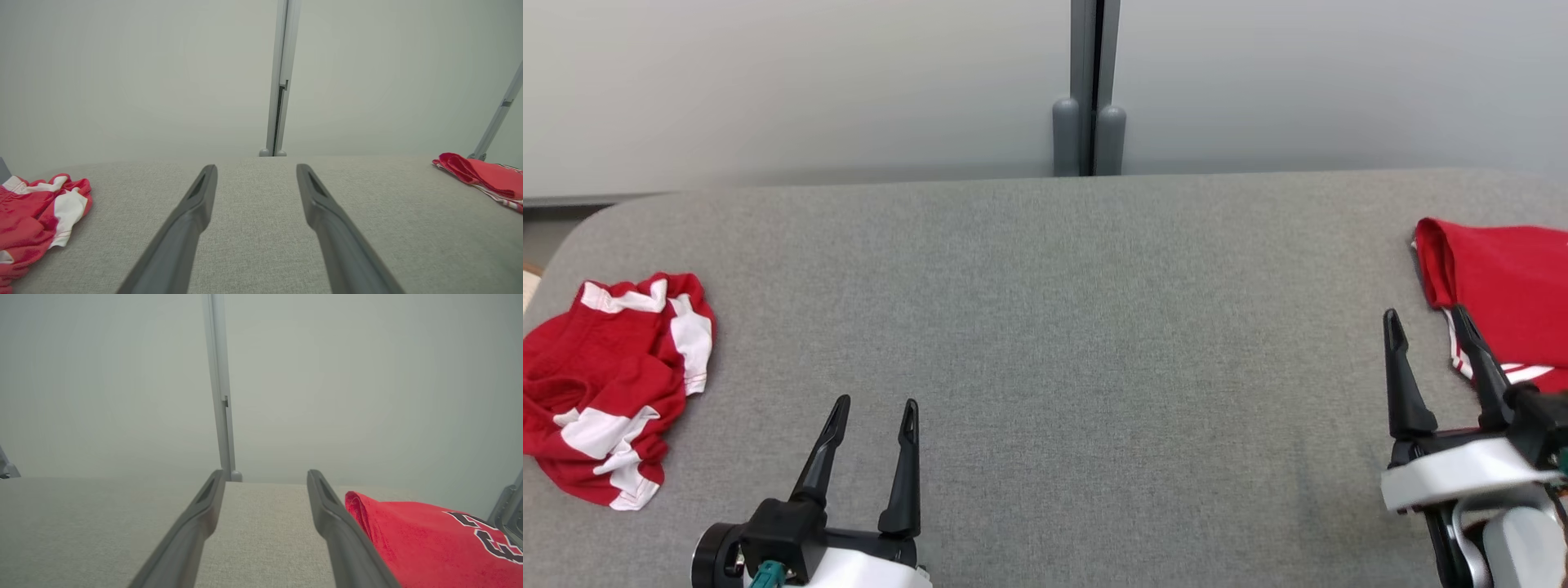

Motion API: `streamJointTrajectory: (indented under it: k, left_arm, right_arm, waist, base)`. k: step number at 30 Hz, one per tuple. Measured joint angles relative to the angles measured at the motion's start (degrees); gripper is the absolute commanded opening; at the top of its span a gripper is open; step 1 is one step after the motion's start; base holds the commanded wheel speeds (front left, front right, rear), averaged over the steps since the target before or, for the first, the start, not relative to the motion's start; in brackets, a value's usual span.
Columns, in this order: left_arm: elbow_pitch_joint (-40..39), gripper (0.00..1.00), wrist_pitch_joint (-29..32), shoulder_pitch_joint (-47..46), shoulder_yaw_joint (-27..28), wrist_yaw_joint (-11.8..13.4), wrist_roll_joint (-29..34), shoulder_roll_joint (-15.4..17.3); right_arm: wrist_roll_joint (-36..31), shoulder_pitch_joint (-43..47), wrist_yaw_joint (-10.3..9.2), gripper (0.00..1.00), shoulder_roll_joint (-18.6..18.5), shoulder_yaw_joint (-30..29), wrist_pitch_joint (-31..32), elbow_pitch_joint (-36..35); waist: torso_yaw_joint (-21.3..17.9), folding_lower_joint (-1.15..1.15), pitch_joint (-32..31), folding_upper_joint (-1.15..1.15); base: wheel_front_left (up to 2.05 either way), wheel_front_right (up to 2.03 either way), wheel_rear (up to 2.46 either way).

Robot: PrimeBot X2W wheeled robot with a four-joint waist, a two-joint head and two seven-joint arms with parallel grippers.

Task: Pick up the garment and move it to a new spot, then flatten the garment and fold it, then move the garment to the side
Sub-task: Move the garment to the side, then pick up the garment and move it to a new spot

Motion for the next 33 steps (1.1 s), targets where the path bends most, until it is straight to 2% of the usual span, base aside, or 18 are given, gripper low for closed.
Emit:
streamJointTrajectory:
  k: [5,10,13,17,33]
  left_arm:
    - [-1.3,1.0,-0.01,1.76,-0.07,0.34,-1.0,-0.07]
    - [-2.24,1.0,-0.01,4.53,2.58,1.03,-0.58,-0.01]
    - [-2.65,1.0,-0.01,6.28,3.98,1.13,-0.33,-0.02]
    - [-1.94,1.0,-0.02,8.98,5.21,-0.11,1.1,-0.07]
    - [-0.2,1.0,-0.01,10.25,7.14,-1.35,1.92,-0.04]
  right_arm:
    - [-1.3,9.79,0.0,1.0,1.72,-2.3,-0.05,-14.04]
    - [-2.96,16.01,0.0,1.0,2.41,-1.47,-0.05,-20.43]
    - [-3.38,18.87,0.0,1.0,2.42,-0.52,-0.05,-21.13]
    - [-3.78,21.58,0.0,1.0,2.72,-0.22,-0.05,-19.71]
    - [-3.24,22.76,0.0,1.0,4.42,0.63,-0.04,-18.16]
  waist:
    - [0.19,0.0,-4.47,0.0]
    - [-0.52,0.0,-6.68,0.0]
    - [-1.13,0.0,-7.86,0.0]
    - [-1.78,0.0,-9.7,0.0]
    - [-2.14,0.0,-11.15,0.0]
  base:
    - [0.0,0.0,0.0]
    - [0.0,0.0,0.0]
    - [0.0,0.0,0.0]
    - [0.0,0.0,0.0]
    - [0.0,0.0,0.0]
